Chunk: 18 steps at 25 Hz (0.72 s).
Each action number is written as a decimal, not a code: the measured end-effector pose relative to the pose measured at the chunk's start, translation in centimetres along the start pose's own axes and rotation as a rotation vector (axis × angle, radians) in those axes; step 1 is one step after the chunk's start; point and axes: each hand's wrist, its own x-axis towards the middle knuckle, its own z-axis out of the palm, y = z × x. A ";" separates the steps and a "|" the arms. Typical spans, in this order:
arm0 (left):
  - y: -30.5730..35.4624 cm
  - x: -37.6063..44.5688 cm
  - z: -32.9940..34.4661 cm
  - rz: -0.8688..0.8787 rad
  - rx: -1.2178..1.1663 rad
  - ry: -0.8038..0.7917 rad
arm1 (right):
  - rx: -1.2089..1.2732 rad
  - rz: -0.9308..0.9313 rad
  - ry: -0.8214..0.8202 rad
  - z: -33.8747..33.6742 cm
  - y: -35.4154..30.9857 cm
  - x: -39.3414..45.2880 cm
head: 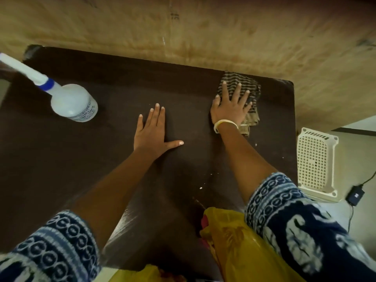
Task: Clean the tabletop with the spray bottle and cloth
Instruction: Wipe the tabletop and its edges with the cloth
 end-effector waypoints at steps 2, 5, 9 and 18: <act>-3.5 -1.6 0.0 -0.056 -0.009 0.005 | -0.011 -0.174 -0.065 0.9 -5.4 -0.9; -8.3 -4.0 0.6 -0.110 -0.024 -0.024 | -0.080 -0.492 -0.143 2.4 -11.9 -3.4; -12.3 -7.8 1.6 -0.116 -0.025 -0.091 | -0.204 -0.845 -0.184 4.5 -14.0 -10.8; -9.8 -11.2 2.9 0.002 0.035 -0.103 | -0.147 -0.700 -0.099 4.1 -4.7 -14.5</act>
